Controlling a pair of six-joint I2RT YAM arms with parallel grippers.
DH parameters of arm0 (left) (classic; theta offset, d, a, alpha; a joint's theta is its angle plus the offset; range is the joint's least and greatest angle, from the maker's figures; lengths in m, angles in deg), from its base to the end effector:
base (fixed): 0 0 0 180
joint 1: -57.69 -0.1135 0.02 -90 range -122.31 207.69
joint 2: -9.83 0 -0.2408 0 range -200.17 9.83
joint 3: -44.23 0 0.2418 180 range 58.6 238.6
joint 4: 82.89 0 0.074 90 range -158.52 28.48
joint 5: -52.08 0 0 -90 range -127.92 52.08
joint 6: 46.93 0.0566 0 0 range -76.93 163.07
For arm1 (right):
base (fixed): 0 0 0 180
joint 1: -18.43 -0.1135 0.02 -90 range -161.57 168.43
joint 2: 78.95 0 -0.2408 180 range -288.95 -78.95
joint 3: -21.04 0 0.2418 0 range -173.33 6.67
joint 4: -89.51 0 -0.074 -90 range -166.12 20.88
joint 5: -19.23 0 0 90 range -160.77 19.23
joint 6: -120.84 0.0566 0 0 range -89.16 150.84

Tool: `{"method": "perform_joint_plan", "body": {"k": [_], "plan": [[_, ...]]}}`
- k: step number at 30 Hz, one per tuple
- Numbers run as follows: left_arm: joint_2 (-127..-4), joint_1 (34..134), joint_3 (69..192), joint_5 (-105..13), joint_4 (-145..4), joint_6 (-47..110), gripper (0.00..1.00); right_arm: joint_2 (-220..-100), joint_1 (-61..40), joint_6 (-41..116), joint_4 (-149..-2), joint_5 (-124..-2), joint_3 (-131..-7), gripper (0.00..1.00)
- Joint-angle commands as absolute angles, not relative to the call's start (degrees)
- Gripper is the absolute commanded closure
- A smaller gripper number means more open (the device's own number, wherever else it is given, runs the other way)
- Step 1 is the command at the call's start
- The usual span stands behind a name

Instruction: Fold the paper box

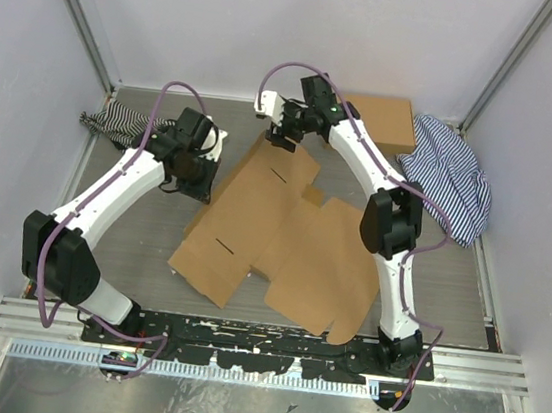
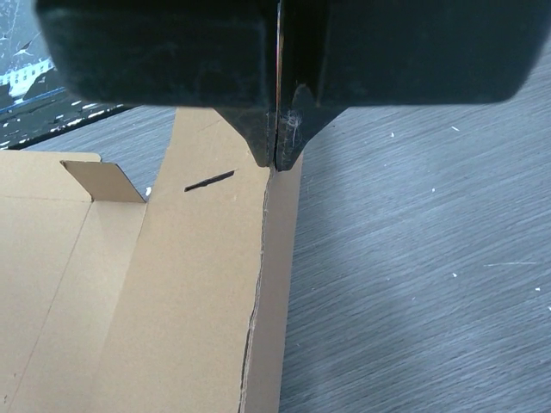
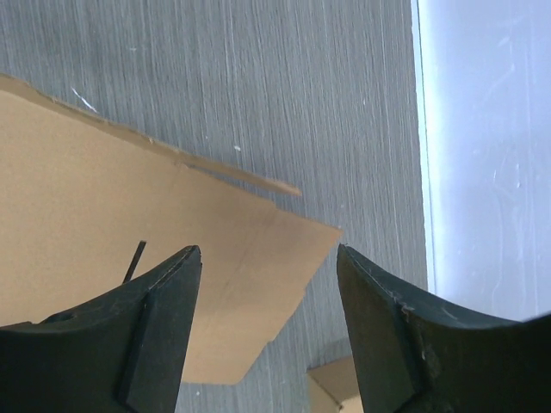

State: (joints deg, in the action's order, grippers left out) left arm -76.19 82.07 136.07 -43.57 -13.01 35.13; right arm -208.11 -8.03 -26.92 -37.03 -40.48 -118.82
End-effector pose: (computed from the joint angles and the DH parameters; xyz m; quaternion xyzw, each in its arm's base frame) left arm 0.2717 -0.1293 0.2610 0.1501 0.9617 -0.1085 0.2019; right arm 0.4348 0.2483 0.2617 -0.6707 0.5859 0.1262 0.4370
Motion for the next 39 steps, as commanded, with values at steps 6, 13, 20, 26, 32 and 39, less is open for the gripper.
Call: {"method": "perform_joint_plan", "body": {"k": [6,13,20,26,32,39], "plan": [[-75.0,82.8,134.2,-47.0,-13.5,35.3,1.00,-210.4,-11.6,-32.9,-39.6,-42.2,-123.4,0.32],[-74.7,83.0,133.7,-48.0,-14.1,34.9,1.00,-211.6,-12.1,-32.2,-42.9,-43.8,-122.2,0.35],[-74.2,82.9,134.0,-47.6,-14.1,34.6,1.00,-212.4,-12.1,-31.1,-44.8,-45.4,-122.0,0.50],[-74.2,82.9,134.6,-48.3,-14.0,34.2,1.00,-211.9,-12.1,-31.4,-43.9,-45.0,-120.1,0.59],[-73.8,82.9,134.6,-48.2,-13.9,34.1,1.00,-211.5,-12.0,-33.4,-39.9,-42.4,-121.0,0.57],[-73.8,82.9,134.2,-49.0,-14.0,34.0,1.00,-211.2,-11.8,-35.9,-37.1,-38.7,-122.9,0.46]]}}
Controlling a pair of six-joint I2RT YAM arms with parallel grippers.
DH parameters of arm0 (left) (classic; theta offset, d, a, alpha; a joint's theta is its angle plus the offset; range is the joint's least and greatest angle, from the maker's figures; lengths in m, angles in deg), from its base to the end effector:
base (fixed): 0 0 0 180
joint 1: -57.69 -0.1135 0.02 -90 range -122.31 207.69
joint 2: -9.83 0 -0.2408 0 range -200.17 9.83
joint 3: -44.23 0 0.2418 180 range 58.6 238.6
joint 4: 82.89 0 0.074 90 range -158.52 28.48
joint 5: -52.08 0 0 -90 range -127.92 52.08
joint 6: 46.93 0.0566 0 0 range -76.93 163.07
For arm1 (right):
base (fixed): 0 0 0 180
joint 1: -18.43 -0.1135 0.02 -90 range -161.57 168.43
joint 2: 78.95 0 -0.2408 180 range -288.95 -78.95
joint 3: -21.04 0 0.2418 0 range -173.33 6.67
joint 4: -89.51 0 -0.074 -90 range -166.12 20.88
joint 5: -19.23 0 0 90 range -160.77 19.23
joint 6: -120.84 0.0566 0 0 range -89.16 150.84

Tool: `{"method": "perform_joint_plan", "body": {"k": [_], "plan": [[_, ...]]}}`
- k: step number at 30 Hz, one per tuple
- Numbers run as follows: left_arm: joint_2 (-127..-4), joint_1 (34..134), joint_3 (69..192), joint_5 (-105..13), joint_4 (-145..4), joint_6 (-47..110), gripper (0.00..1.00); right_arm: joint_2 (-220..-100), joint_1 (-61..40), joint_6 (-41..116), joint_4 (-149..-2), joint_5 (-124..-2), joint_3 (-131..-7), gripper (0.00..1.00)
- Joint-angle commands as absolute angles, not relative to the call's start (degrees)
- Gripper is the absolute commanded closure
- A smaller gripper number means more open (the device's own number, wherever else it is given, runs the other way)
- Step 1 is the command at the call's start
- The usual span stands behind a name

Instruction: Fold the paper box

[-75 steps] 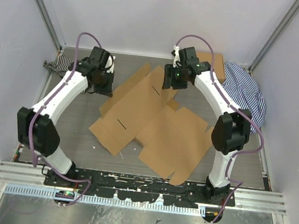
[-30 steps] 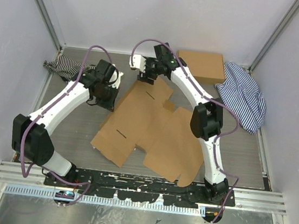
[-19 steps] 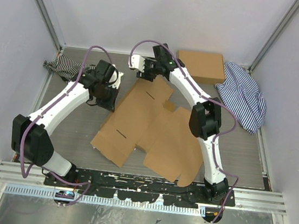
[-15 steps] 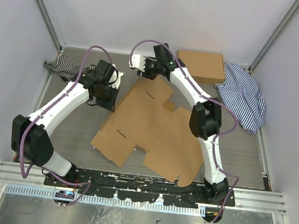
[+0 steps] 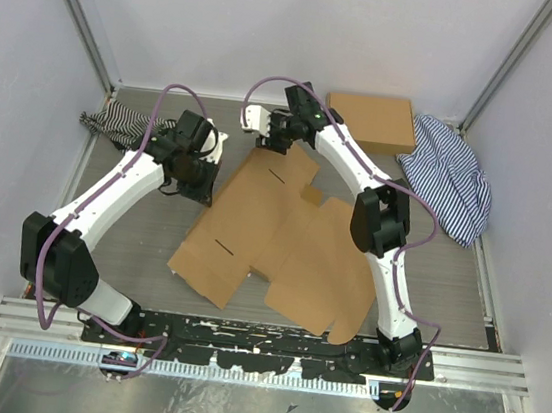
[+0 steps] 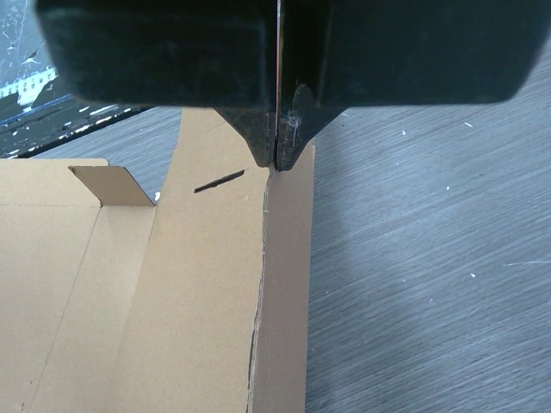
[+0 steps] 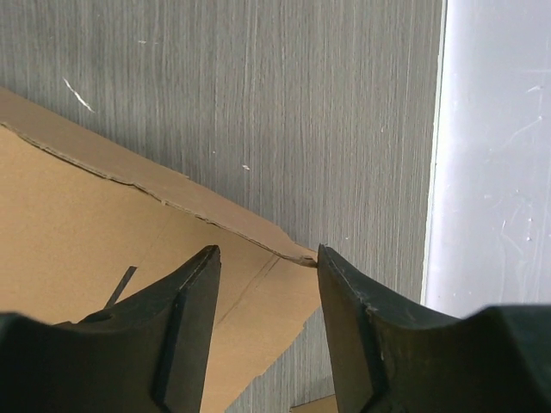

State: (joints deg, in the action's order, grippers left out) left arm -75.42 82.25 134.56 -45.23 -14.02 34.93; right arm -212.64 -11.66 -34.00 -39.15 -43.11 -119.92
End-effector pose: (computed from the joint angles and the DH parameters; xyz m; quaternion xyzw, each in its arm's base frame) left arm 0.2684 -0.1306 0.2581 0.1531 0.9599 -0.1233 0.1996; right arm 0.4328 0.2811 0.2319 -0.7218 0.5357 0.0969 0.4273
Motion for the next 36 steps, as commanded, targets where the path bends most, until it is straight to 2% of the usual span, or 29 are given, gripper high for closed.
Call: {"method": "perform_joint_plan", "body": {"k": [1,14,21,31,36], "plan": [[-73.7,82.9,134.2,-49.1,-14.0,34.0,1.00,-211.3,-11.8,-36.0,-37.2,-38.2,-123.1,0.45],[-72.7,82.9,133.6,-49.9,-14.0,33.8,1.00,-212.3,-13.2,-36.2,-39.3,-38.9,-124.8,0.44],[-72.4,82.9,133.6,-49.7,-13.9,33.8,1.00,-212.0,-13.8,-37.9,-38.0,-42.8,-122.5,0.51],[-72.2,82.9,133.3,-50.3,-14.1,33.4,1.00,-210.2,-13.8,-40.5,-33.9,-45.2,-121.3,0.54],[-72.5,83.0,133.6,-51.1,-14.4,33.1,1.00,-209.6,-13.8,-41.6,-32.3,-46.0,-120.0,0.66]]}}
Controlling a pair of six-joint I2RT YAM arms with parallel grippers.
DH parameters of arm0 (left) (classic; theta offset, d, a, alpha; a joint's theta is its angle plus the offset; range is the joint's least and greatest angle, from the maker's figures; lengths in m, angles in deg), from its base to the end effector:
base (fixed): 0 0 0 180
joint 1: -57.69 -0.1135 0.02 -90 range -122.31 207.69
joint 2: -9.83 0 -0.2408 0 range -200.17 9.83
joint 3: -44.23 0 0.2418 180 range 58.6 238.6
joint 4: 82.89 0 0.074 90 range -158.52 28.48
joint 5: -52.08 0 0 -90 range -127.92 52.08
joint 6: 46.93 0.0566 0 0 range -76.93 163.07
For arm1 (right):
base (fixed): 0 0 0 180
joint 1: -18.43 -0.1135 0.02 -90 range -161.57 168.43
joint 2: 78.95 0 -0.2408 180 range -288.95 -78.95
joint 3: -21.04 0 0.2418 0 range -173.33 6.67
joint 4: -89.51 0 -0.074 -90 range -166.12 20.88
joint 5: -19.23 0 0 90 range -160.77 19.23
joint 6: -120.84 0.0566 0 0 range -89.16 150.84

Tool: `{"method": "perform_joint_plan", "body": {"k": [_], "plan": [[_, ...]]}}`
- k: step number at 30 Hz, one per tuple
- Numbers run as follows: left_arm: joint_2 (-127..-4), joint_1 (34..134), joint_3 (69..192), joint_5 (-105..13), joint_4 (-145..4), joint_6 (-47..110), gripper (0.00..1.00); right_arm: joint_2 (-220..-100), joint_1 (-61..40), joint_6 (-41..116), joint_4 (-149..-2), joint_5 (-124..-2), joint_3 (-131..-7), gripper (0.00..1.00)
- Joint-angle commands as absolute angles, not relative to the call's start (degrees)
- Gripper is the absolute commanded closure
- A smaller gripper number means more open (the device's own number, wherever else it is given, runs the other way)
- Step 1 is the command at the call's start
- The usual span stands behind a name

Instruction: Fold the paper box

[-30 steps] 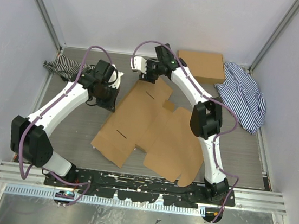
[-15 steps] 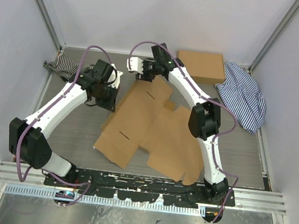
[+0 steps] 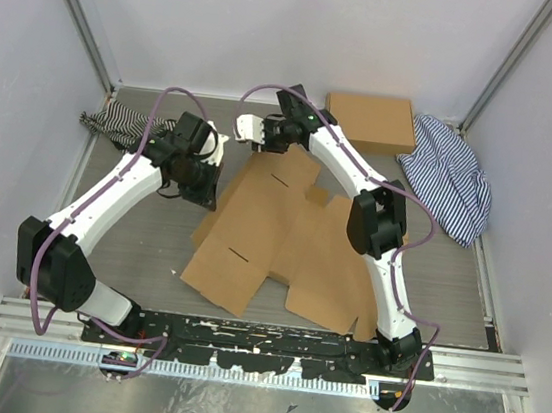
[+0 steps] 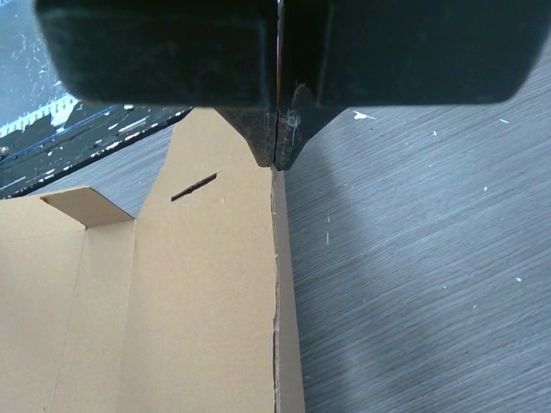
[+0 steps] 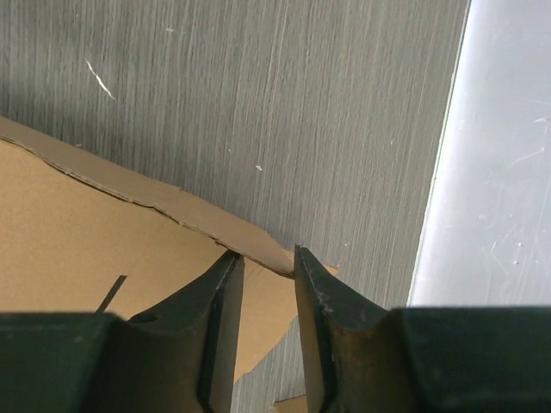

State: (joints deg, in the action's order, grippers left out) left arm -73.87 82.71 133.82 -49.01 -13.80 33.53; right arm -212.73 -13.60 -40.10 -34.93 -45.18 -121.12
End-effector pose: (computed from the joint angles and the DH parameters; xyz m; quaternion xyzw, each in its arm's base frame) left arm 0.2605 -0.1336 0.2620 0.1526 0.9564 -0.1583 0.1923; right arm 0.4201 0.2916 0.2309 -0.7607 0.5021 0.0758 0.4043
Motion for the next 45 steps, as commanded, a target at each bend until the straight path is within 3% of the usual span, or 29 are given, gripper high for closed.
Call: {"method": "perform_joint_plan", "body": {"k": [1,13,32,45], "plan": [[-72.6,83.0,133.6,-51.2,-14.5,33.1,1.00,-209.5,-13.9,-41.9,-32.0,-46.1,-119.8,0.70],[-74.4,83.2,131.3,-49.0,-15.3,33.0,1.00,-209.3,-14.0,-41.2,-33.5,-48.0,-119.4,0.99],[-82.0,82.8,141.6,-28.8,-20.7,29.1,1.00,-205.2,-17.1,-30.7,-35.3,-54.7,-121.2,0.99],[-94.7,79.4,157.4,-33.5,-21.0,28.3,1.00,-203.1,-16.1,-8.4,-35.5,-55.9,-121.4,0.99]]}}
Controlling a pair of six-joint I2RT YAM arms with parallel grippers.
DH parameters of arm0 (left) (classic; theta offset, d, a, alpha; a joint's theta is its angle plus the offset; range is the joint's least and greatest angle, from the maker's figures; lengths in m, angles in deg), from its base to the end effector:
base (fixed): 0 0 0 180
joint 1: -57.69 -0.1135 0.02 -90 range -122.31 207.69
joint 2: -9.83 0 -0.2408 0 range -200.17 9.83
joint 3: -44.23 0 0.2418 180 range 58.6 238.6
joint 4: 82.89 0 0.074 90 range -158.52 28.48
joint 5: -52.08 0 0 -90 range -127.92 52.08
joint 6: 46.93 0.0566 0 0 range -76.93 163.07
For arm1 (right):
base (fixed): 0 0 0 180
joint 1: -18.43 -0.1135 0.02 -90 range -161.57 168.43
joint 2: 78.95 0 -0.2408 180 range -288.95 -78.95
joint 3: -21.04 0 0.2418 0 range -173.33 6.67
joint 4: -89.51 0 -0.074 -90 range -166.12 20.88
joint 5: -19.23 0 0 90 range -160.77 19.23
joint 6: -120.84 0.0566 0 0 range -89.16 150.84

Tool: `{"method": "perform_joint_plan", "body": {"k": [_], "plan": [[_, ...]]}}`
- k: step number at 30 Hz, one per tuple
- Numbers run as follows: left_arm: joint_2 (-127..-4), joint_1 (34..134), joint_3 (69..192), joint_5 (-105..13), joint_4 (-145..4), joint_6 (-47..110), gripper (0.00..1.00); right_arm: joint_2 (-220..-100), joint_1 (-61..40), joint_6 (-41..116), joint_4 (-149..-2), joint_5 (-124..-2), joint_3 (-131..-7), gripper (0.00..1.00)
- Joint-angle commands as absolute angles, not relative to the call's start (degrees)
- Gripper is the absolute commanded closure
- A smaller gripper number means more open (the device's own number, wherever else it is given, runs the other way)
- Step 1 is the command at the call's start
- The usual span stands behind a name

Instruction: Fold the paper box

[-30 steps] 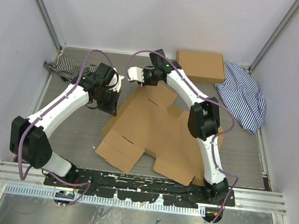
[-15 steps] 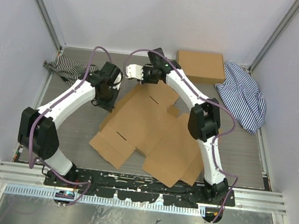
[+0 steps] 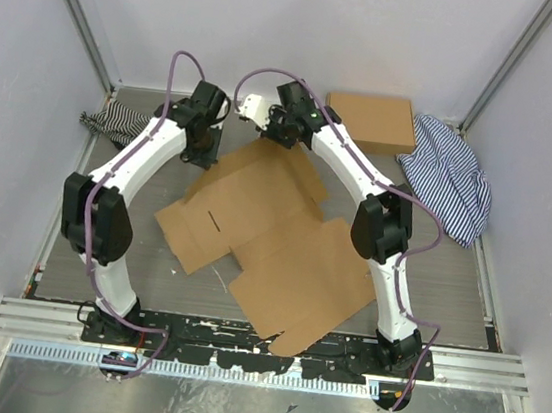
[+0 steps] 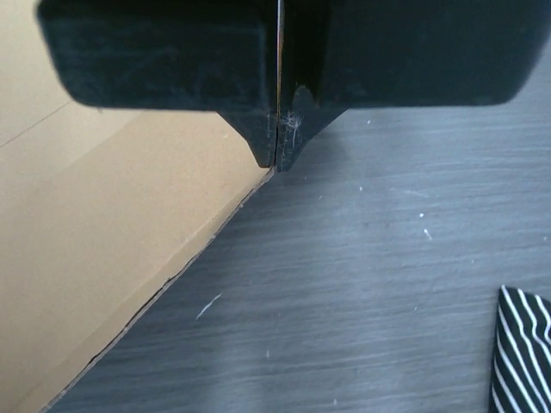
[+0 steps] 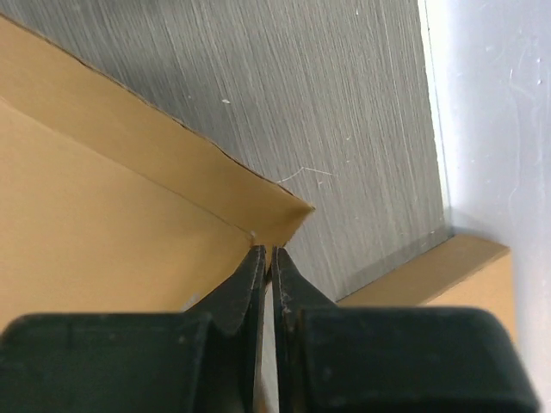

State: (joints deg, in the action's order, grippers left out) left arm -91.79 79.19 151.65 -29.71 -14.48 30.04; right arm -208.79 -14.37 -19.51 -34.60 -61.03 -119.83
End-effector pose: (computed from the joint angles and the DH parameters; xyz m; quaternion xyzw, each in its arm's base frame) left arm 0.3462 -0.1277 0.2584 0.0547 0.9677 -0.0037 0.2461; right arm 0.4181 0.2809 0.2531 -0.6349 0.6667 0.0191 0.3899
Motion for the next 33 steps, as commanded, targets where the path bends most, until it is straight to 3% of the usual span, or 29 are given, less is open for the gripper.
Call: {"method": "perform_joint_plan", "body": {"k": [1,7,14,16,19,20,27,33], "plan": [[-95.2,79.4,158.3,-34.1,-21.0,28.2,1.00,-202.5,-16.1,-6.9,-35.8,-55.6,-120.7,0.99],[-95.4,79.3,158.5,-38.3,-24.4,27.8,1.00,-200.5,-15.9,-3.0,-36.5,-53.9,-118.8,0.99],[-90.4,79.2,150.4,-42.0,-28.2,27.3,1.00,-201.4,-9.3,15.4,-42.2,-66.6,-119.8,0.94],[-87.6,79.2,146.5,-44.3,-30.8,27.8,1.00,-201.0,-5.4,20.1,-42.0,-64.1,-119.9,0.82],[-83.5,79.4,141.7,-46.7,-32.5,29.0,1.00,-199.3,-1.1,18.9,-39.3,-51.0,-119.1,0.35],[-82.3,79.5,140.5,-47.0,-32.6,29.4,1.00,-198.4,-0.5,17.5,-39.0,-48.6,-118.4,0.24],[-72.5,80.5,133.6,-51.7,-34.1,28.6,1.00,-197.8,0.0,15.3,-38.5,-46.5,-118.0,0.22],[-69.7,81.2,131.6,-52.2,-32.8,28.3,1.00,-200.1,0.0,9.9,-43.6,-33.0,-117.5,0.24]]}}
